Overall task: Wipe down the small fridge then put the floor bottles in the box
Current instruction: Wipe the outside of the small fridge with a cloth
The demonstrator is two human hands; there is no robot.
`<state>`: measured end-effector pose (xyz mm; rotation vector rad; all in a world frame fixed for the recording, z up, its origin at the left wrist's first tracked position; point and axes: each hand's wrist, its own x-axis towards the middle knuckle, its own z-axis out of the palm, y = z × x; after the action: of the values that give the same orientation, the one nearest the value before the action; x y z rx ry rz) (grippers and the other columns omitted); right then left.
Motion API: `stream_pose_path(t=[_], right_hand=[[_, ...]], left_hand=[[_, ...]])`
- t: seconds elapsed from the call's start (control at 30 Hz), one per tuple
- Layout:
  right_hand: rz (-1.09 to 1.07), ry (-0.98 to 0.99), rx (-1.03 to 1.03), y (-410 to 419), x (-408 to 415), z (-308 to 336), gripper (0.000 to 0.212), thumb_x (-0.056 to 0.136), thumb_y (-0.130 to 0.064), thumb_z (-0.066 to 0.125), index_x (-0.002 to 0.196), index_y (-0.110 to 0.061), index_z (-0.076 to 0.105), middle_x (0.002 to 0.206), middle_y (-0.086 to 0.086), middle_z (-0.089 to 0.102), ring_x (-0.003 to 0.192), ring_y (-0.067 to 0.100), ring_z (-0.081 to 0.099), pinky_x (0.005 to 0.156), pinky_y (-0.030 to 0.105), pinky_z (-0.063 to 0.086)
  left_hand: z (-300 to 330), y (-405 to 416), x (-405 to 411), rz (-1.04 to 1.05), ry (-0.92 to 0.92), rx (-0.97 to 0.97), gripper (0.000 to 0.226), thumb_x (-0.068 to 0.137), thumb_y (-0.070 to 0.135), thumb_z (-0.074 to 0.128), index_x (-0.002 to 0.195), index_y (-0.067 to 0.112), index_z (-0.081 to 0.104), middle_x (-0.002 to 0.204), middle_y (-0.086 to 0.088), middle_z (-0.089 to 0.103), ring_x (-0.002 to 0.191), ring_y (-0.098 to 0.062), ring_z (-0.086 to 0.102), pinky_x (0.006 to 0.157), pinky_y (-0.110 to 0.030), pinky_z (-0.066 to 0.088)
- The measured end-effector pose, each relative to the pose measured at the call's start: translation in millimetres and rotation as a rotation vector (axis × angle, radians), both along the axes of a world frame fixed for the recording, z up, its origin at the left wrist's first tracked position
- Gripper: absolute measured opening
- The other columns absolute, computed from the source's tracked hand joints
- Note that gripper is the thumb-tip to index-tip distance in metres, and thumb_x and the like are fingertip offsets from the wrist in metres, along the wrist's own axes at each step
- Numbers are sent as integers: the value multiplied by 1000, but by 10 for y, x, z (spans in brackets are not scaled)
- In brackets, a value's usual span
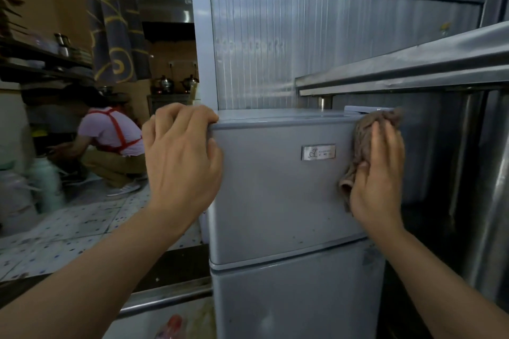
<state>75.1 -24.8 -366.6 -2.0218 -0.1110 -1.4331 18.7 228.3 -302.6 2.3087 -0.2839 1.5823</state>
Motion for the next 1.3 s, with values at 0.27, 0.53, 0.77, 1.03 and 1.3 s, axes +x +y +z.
stream_pose_path(t=[0.27, 0.53, 0.77, 1.03, 1.3], right_hand=[[130, -122, -234, 342, -54, -53, 55, 93, -23, 29, 146, -11, 24, 155, 11, 20, 145, 32, 12, 115, 56, 17], [42, -40, 210, -355, 347, 157, 65, 96, -6, 38, 151, -28, 10, 157, -2, 7, 140, 9, 14, 114, 28, 17], [18, 185, 195, -277, 107, -1099, 76, 95, -11, 39, 147, -36, -10, 158, -10, -4, 144, 14, 9, 116, 47, 23], [139, -74, -59, -243, 72, -244, 53, 98, -8, 35, 148, -13, 18, 158, 8, 11, 146, 25, 10, 119, 43, 17], [105, -32, -400, 306, -114, -1314, 88, 81, 0, 61, 150, -25, 12, 158, -7, 5, 146, 26, 3, 119, 43, 14]], left_hand=[[-39, -604, 99, 18, 27, 259, 46, 78, 2, 59, 123, 6, 57, 113, -14, 61, 106, -36, 52, 101, -52, 34], [-83, -645, 190, 58, -58, 217, 44, 74, -2, 59, 117, 4, 58, 103, -15, 59, 95, -35, 50, 91, -41, 29], [-108, -665, 188, 77, -58, 199, 42, 76, -3, 55, 118, 4, 58, 106, -17, 59, 97, -36, 49, 94, -45, 32], [-123, -644, 174, 76, -48, 214, 44, 79, -1, 54, 122, 5, 55, 112, -16, 57, 105, -37, 47, 103, -46, 27], [-407, -452, 132, 2, -42, 329, 61, 80, 0, 58, 138, 10, 43, 151, -10, 33, 141, -30, 23, 111, -51, 18]])
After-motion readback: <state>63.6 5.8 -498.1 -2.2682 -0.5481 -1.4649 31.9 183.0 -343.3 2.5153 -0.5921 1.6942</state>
